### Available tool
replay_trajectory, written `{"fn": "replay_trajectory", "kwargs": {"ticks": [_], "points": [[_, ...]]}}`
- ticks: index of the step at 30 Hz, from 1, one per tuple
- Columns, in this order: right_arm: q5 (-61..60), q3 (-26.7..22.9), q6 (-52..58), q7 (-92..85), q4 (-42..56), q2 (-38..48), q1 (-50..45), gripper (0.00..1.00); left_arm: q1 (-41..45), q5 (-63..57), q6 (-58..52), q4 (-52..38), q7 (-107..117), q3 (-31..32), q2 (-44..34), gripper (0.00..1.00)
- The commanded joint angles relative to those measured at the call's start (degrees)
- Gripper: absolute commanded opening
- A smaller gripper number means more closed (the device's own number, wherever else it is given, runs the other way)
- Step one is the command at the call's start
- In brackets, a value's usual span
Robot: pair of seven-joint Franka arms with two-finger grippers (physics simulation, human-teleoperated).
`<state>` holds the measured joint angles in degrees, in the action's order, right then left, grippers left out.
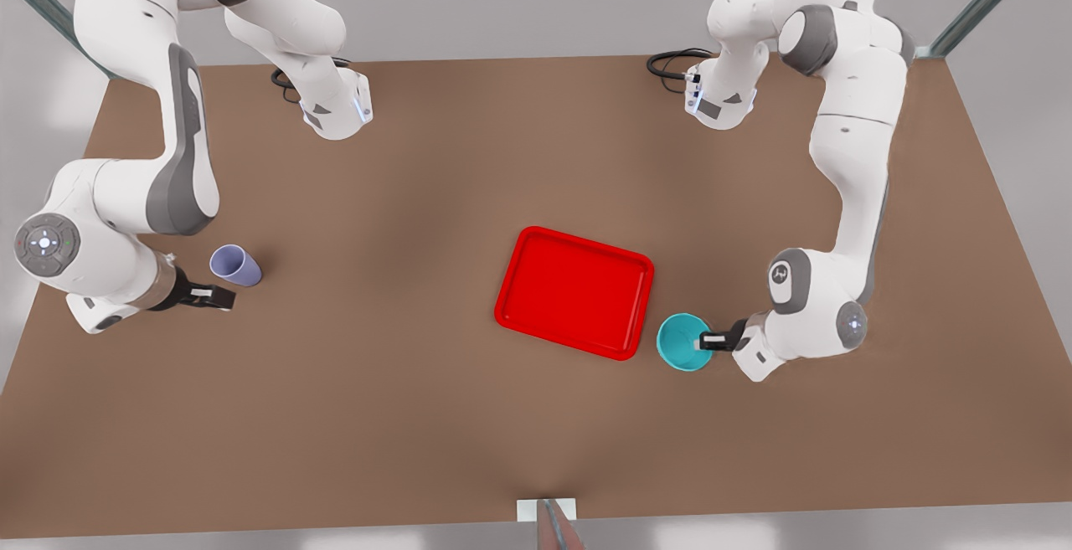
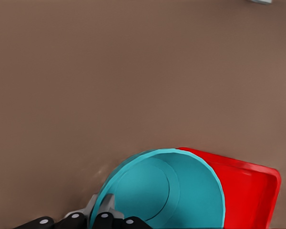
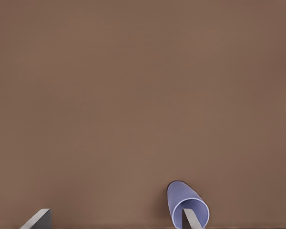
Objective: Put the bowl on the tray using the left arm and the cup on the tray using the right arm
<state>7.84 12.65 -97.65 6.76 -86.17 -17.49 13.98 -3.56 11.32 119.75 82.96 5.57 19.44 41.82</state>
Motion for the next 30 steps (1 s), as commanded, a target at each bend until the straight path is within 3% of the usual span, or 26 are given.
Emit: {"fn": "replay_trajectory", "kwargs": {"ticks": [1, 4, 9, 17, 24, 25, 26, 30], "points": [[0.0, 0.0, 0.1, -0.2, -0.2, 0.0, 0.4, 1.00, 0.8, 0.1, 0.0, -0.1, 1.2, 0.0, 0.0, 0.21], [1.1, 0.0, 1.0, -0.1, -5.3, 0.7, 4.6, 1.00, 6.7, 0.5, 0.0, -0.2, 5.9, 0.0, 0.4, 0.21], [2.4, 0.0, -1.0, -2.1, -12.5, 2.5, 9.1, 1.00, 7.7, 0.3, 1.3, -0.1, 5.8, 0.0, 3.5, 0.21], [4.0, 0.0, -25.4, -5.9, -37.6, 12.2, 16.3, 1.00, 12.3, 0.8, 1.3, 0.1, 5.8, 0.3, 4.5, 0.21], [4.0, 0.1, -31.1, -6.2, -42.8, 12.6, 18.4, 1.00, 12.3, 1.2, 0.8, 0.1, 5.2, 0.3, 5.4, 0.21], [4.0, 0.1, -31.1, -6.2, -42.9, 12.6, 18.4, 1.00, 12.3, 1.1, 0.8, 0.1, 5.0, 0.3, 5.4, 0.42], [4.0, 0.0, -31.1, -6.2, -43.3, 12.9, 18.4, 1.00, 12.3, 1.1, 0.8, 0.2, 4.9, 0.3, 5.4, 1.00], [4.0, 0.1, -31.1, -6.3, -45.7, 14.8, 18.7, 1.00, 12.0, 0.8, -2.4, 0.2, 2.8, 0.1, 5.2, 1.00]]}}
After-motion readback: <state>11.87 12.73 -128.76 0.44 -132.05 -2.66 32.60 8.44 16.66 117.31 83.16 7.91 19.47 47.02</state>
